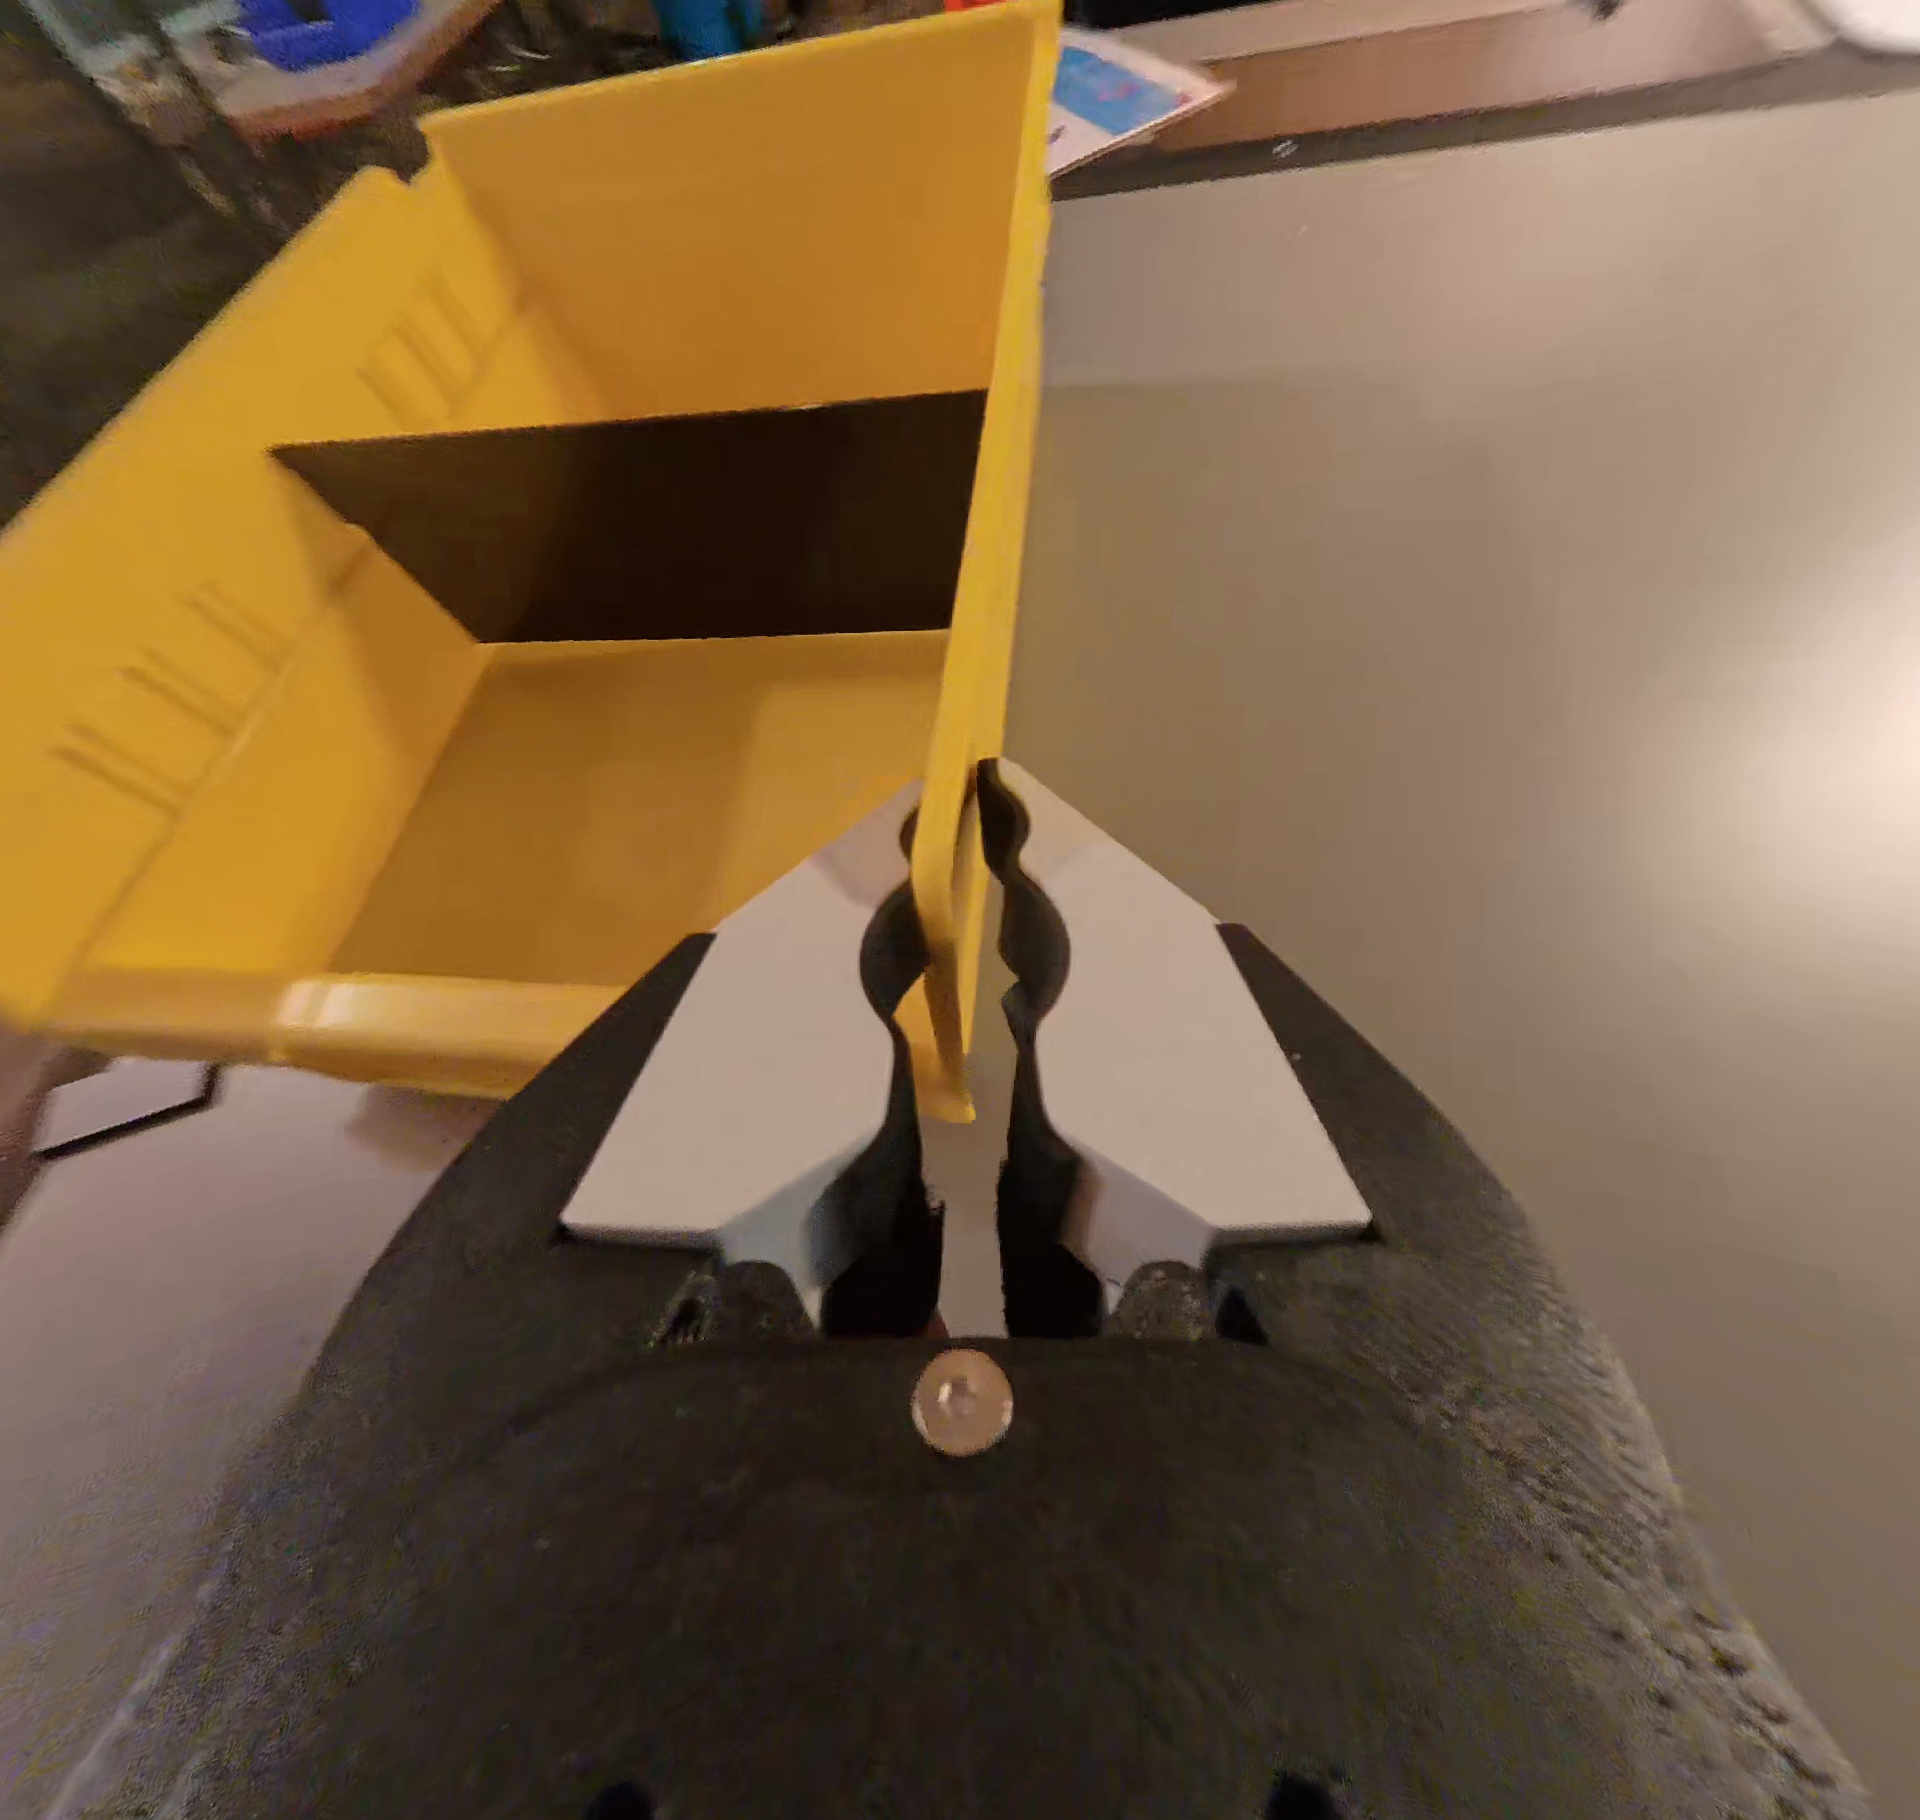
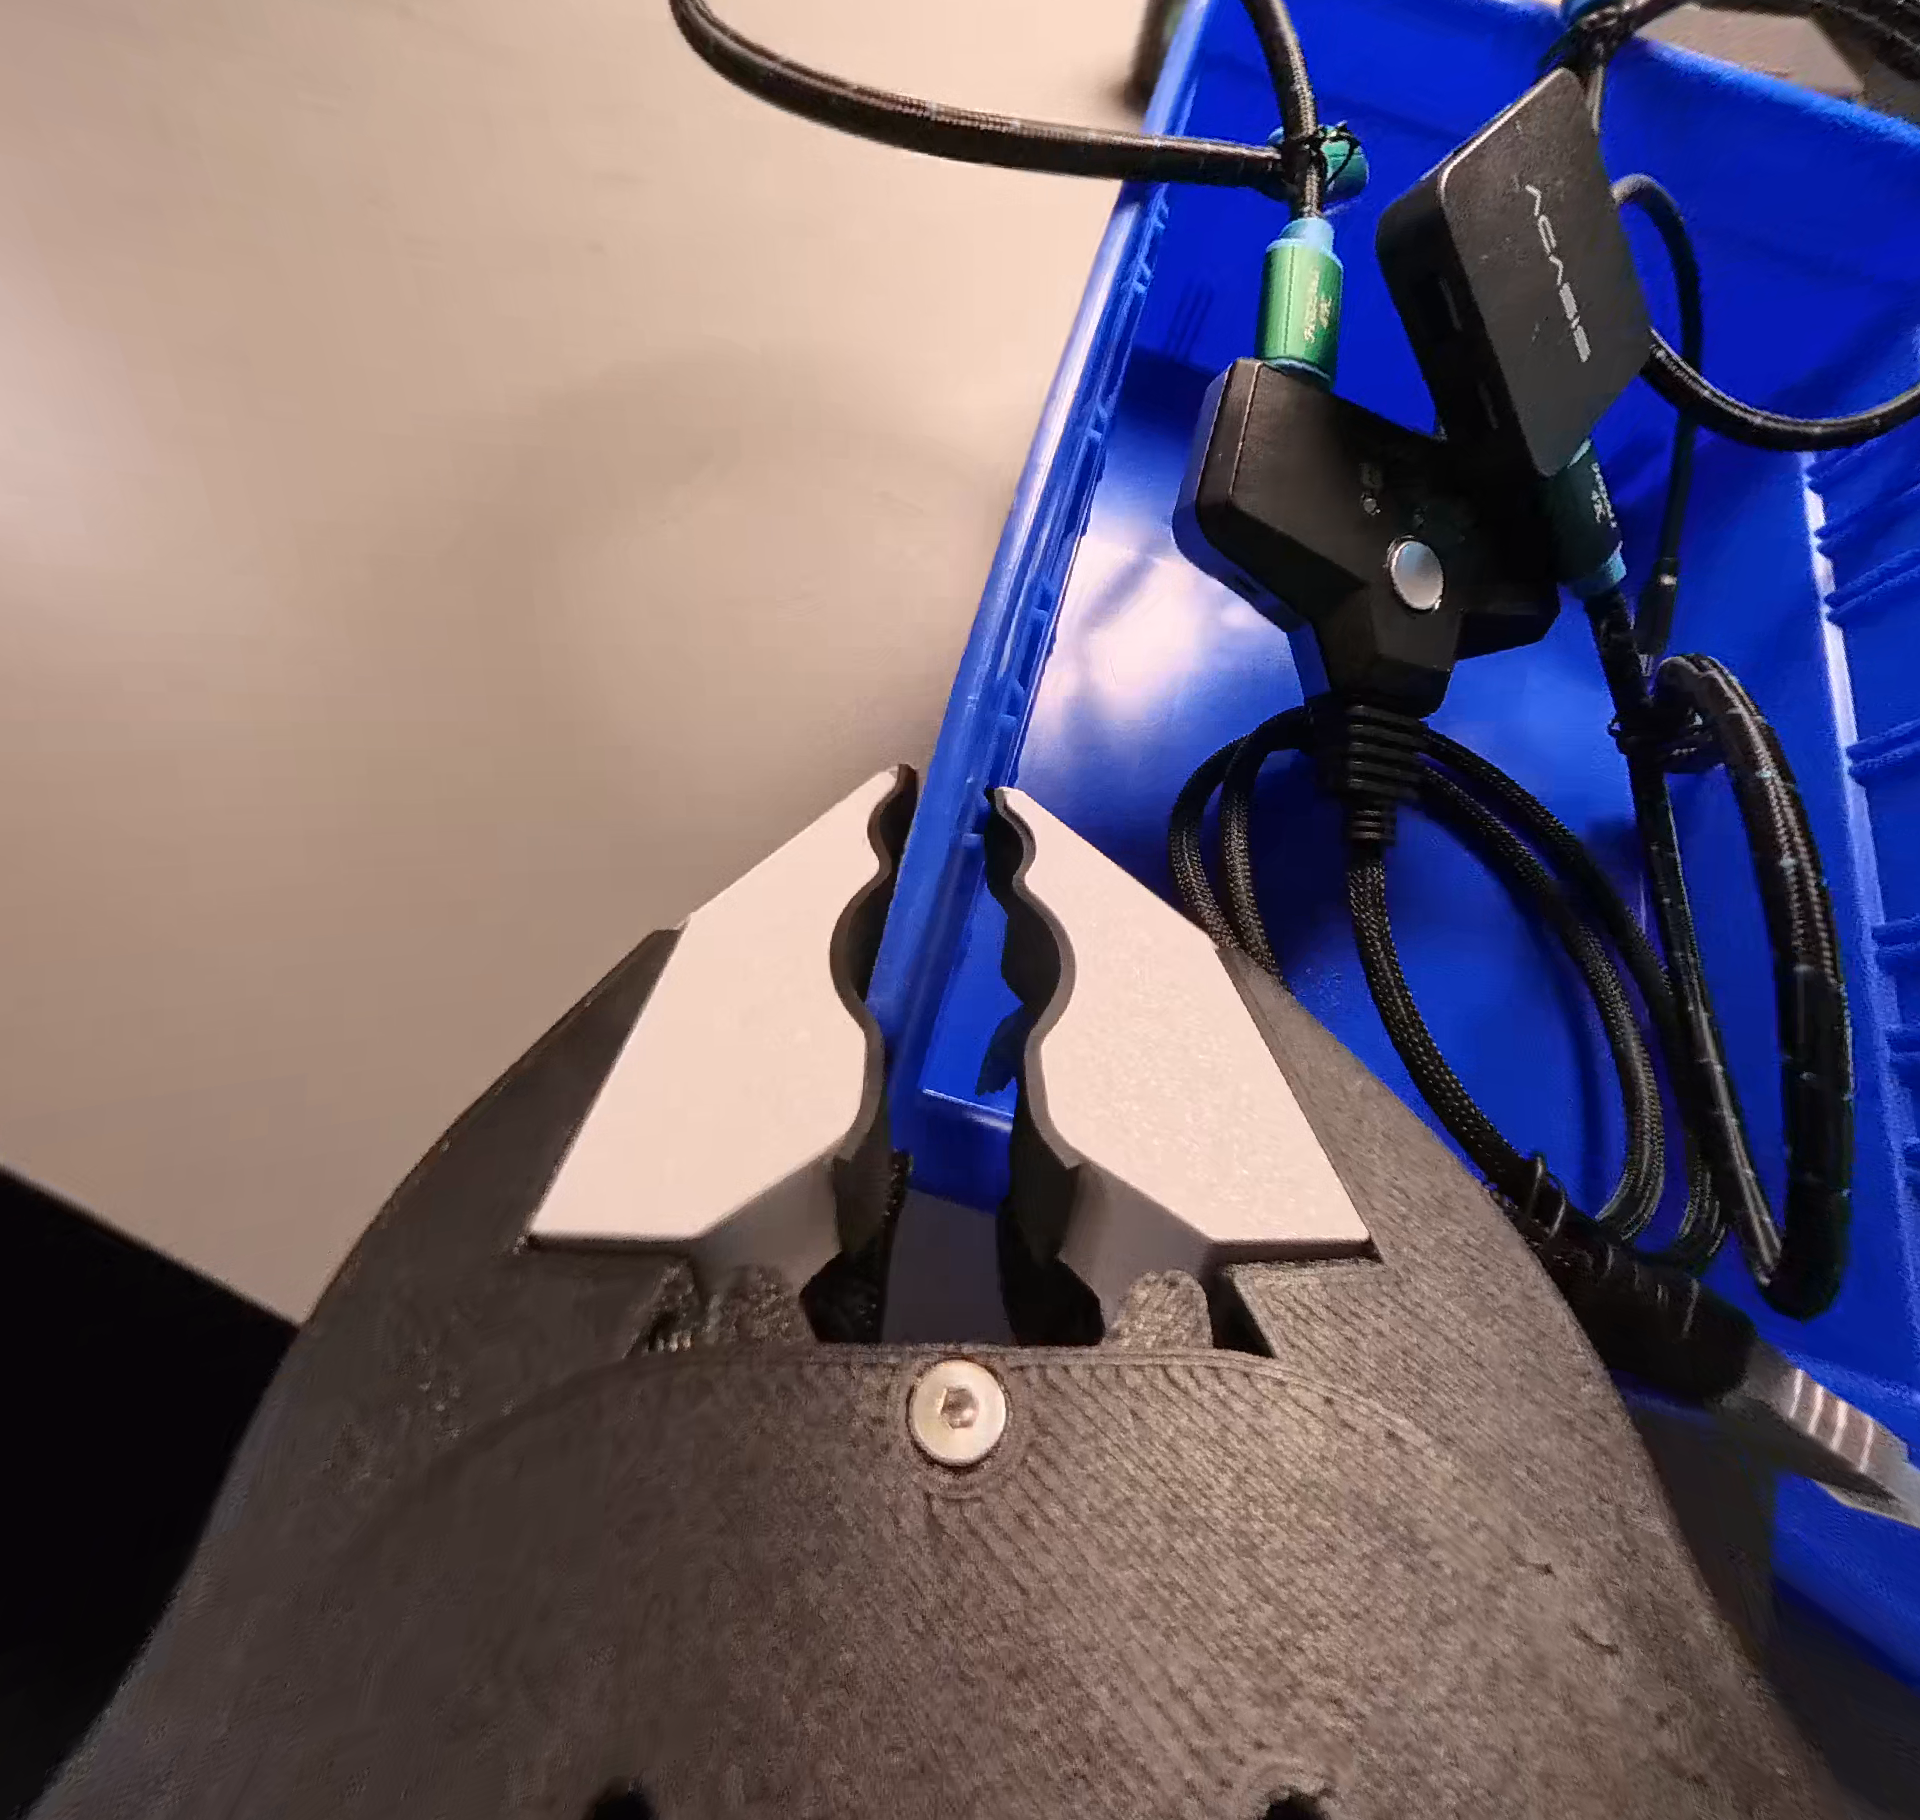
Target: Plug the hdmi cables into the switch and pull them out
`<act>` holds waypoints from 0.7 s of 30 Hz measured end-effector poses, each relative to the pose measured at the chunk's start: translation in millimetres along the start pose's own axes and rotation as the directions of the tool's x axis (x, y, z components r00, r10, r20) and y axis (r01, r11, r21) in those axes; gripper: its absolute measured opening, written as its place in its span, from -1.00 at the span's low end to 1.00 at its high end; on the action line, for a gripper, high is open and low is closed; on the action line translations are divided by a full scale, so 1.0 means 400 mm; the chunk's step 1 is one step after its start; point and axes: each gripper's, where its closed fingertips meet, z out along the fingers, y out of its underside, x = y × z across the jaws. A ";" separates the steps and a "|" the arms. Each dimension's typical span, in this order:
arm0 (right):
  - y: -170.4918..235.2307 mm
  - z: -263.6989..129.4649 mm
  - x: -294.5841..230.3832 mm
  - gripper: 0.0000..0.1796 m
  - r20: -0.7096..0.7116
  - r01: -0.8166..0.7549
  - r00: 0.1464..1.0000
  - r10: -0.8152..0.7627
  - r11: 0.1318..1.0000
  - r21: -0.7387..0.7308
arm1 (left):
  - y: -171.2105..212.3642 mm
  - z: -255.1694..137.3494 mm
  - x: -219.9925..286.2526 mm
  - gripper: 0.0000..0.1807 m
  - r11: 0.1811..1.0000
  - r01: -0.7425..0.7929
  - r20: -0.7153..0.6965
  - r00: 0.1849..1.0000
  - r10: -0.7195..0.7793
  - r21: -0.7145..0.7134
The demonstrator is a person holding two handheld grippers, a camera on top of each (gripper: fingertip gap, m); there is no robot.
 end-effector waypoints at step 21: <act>-0.221 0.230 -0.259 -0.89 0.397 0.155 0.896 -0.202 0.977 0.147 | 0.094 -0.311 0.359 -0.95 0.957 -0.194 -0.752 0.592 0.288 0.214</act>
